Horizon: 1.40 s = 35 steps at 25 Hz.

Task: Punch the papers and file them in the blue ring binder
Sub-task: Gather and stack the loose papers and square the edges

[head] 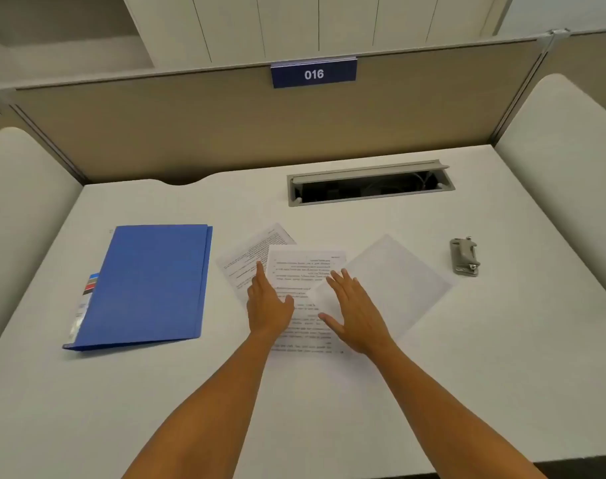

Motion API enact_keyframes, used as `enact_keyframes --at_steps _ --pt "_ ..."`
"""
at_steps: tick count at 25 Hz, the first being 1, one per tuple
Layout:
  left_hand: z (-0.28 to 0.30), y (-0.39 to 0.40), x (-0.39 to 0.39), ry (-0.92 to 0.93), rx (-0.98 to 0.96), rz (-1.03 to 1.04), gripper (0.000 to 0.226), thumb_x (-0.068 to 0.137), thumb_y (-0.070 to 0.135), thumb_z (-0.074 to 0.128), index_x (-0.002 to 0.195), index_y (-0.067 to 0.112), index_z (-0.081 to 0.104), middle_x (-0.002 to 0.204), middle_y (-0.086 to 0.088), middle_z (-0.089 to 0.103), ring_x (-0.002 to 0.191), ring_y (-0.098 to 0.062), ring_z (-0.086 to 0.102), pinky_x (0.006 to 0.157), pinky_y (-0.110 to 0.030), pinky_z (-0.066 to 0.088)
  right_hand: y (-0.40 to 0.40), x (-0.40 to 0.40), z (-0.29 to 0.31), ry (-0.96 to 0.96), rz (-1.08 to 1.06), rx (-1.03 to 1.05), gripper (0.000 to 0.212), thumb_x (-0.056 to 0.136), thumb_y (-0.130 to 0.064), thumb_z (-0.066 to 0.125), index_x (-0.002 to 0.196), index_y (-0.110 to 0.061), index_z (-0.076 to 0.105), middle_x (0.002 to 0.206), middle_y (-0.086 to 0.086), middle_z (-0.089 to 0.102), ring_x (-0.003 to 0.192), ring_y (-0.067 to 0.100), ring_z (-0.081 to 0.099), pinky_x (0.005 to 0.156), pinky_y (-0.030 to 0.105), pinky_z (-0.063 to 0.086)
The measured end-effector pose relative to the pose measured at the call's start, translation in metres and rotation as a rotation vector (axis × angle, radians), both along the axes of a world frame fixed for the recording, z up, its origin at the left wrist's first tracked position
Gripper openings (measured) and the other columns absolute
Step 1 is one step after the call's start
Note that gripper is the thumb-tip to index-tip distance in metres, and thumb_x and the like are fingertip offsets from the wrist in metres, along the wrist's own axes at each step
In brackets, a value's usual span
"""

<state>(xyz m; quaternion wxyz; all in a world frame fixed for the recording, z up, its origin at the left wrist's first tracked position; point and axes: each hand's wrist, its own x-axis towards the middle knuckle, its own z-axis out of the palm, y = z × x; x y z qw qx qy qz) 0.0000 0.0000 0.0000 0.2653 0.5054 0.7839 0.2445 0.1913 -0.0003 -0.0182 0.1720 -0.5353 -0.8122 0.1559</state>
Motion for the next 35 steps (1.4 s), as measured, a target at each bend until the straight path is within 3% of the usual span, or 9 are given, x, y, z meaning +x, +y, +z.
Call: enact_keyframes --at_steps 4,9,13,21,25,29,32,35 --pt "-0.006 0.001 0.002 -0.014 -0.141 0.104 0.078 0.083 0.024 0.066 0.147 0.019 0.021 0.142 -0.006 0.035 0.13 -0.027 0.038 0.1 -0.053 0.044 -0.019 -0.005 -0.017 -0.143 0.23 -0.151 0.097 0.08 -0.074 0.047 0.153 -0.021 0.011 0.161 -0.005 0.005 0.147 0.009 -0.005 0.119 0.028 -0.005" --pt "-0.006 -0.009 -0.004 0.015 -0.431 0.364 0.075 0.081 0.033 0.07 0.138 0.011 0.027 0.137 -0.011 0.034 0.126 -0.032 0.04 0.095 -0.052 0.047 -0.028 -0.007 -0.027 -0.107 0.265 -0.212 0.099 0.078 -0.072 0.053 0.153 -0.025 0.009 0.16 -0.007 0.012 0.148 0.012 0.009 0.119 0.025 0.003" --pt "-0.005 -0.014 -0.013 -0.186 -0.424 0.465 0.074 0.077 0.023 0.077 0.131 0.008 0.029 0.133 -0.016 0.038 0.11 -0.033 0.056 0.075 -0.037 0.053 -0.029 -0.011 -0.027 -0.046 0.238 -0.285 0.102 0.074 -0.073 0.056 0.152 -0.024 0.014 0.158 -0.004 0.023 0.144 0.015 0.023 0.116 0.026 0.013" --pt "-0.008 -0.019 -0.028 -0.441 -0.425 0.41 0.06 0.065 0.024 0.086 0.114 0.008 0.058 0.11 -0.01 0.068 0.09 -0.026 0.066 0.084 -0.041 0.058 -0.03 -0.014 -0.028 0.047 0.192 -0.354 0.1 0.072 -0.07 0.063 0.15 -0.027 0.018 0.155 -0.006 0.026 0.14 0.015 0.03 0.115 0.031 0.024" --pt "0.001 -0.015 -0.037 -0.333 -0.456 0.196 0.052 0.068 0.016 0.083 0.116 0.006 0.063 0.113 -0.009 0.069 0.095 -0.028 0.067 0.083 -0.037 0.057 -0.03 -0.02 -0.024 0.1 0.165 -0.377 0.096 0.071 -0.065 0.068 0.148 -0.029 0.022 0.152 -0.006 0.031 0.137 0.014 0.034 0.114 0.031 0.027" --pt "0.04 0.011 -0.068 -0.191 -0.432 0.02 0.037 0.068 0.008 0.082 0.102 0.001 0.069 0.106 -0.01 0.068 0.094 -0.028 0.064 0.084 -0.036 0.055 -0.021 -0.038 -0.01 0.208 0.095 -0.314 0.081 0.08 -0.055 0.067 0.146 -0.029 0.028 0.151 -0.006 0.035 0.136 0.013 0.036 0.113 0.032 0.029" --pt "0.087 0.04 -0.093 0.038 -0.405 -0.138 0.04 0.071 0.01 0.082 0.108 0.003 0.069 0.105 -0.009 0.063 0.095 -0.027 0.059 0.078 -0.031 0.047 -0.007 -0.05 0.006 0.283 0.07 -0.212 0.075 0.084 -0.041 0.069 0.146 -0.026 0.03 0.15 -0.005 0.037 0.137 0.014 0.036 0.115 0.036 0.031" --pt "0.138 0.062 -0.112 0.31 -0.376 -0.279 0.038 0.072 0.015 0.082 0.108 0.006 0.073 0.108 -0.011 0.068 0.09 -0.026 0.062 0.075 -0.034 0.051 0.011 -0.062 0.031 0.355 0.044 -0.111 0.074 0.083 -0.031 0.072 0.144 -0.023 0.032 0.147 -0.003 0.04 0.134 0.014 0.038 0.114 0.036 0.033"
